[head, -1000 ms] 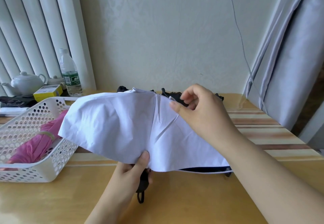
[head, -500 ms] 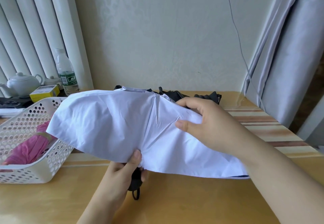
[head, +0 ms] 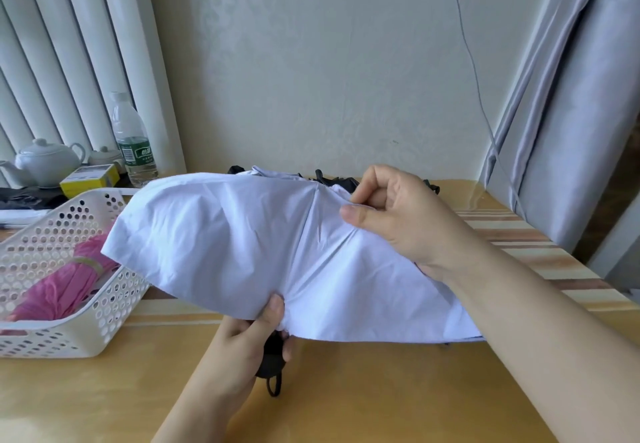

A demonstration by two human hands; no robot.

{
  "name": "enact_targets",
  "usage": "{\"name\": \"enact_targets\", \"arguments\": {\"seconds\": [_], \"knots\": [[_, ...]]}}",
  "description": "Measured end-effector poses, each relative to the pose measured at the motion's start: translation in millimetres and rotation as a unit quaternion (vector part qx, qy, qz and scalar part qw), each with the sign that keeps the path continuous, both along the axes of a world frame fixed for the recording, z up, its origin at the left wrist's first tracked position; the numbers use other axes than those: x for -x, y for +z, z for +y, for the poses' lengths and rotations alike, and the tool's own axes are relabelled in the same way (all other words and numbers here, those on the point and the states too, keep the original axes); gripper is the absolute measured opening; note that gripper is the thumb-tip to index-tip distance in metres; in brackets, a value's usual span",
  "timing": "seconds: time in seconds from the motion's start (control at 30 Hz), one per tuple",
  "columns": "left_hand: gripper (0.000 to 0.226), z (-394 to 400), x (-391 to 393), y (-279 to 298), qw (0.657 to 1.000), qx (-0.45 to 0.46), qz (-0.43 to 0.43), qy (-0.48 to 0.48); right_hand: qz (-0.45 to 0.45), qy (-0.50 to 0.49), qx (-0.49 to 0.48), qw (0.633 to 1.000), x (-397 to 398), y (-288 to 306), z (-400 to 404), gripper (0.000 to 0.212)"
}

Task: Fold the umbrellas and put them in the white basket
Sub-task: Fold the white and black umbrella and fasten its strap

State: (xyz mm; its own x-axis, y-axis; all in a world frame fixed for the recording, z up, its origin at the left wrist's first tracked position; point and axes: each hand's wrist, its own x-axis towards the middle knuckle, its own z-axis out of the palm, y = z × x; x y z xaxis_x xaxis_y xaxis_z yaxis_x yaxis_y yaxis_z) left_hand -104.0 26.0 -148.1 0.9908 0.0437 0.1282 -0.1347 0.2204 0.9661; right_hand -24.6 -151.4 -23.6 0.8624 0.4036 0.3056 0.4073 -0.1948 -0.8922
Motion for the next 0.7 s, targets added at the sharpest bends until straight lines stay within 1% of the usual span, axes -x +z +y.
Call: {"name": "enact_targets", "arguments": {"seconds": [0.1, 0.2, 0.3, 0.4, 0.47, 0.53, 0.57, 0.6, 0.63, 0.67, 0.7], "knots": [[0.036, 1, 1, 2, 0.999, 0.025, 0.029, -0.008, -0.029, 0.027, 0.056, 0.998, -2, 3, -2, 0.022], [0.039, 1, 1, 2, 0.999, 0.021, 0.036, -0.022, -0.069, 0.042, 0.126, 0.989, 0, 12, -3, 0.027], [0.037, 3, 1, 1, 0.999, -0.002, 0.024, -0.025, -0.115, 0.025, 0.184, 0.976, -3, 14, -1, 0.034], [0.034, 2, 2, 1, 0.999, -0.015, -0.005, -0.034, -0.095, 0.028, 0.195, 0.976, -1, 13, 3, 0.041], [0.045, 1, 1, 1, 1.0, 0.005, 0.007, -0.02, -0.074, 0.018, 0.18, 0.981, -2, 11, 2, 0.043], [0.052, 1, 0, 0, 1.0, 0.014, 0.012, -0.007, -0.08, -0.02, 0.205, 0.975, -4, 10, 2, 0.046], [0.052, 0, 0, 0, 1.0, 0.01, 0.012, -0.007, -0.084, -0.049, 0.234, 0.967, -5, 10, 3, 0.056], [0.05, 0, 0, -1, 1.0, 0.004, 0.012, -0.009, -0.075, -0.076, 0.267, 0.958, -7, 10, 4, 0.073], [0.048, -1, 0, -1, 1.0, -0.007, 0.013, -0.012, -0.048, -0.098, 0.296, 0.949, -8, 10, 7, 0.092], [0.047, -1, 0, -2, 1.0, -0.021, 0.015, -0.016, -0.014, -0.103, 0.313, 0.944, -11, 9, 12, 0.106], [0.047, -1, 0, -3, 0.999, -0.033, 0.017, -0.021, 0.014, -0.088, 0.313, 0.946, -12, 8, 17, 0.111]]}}
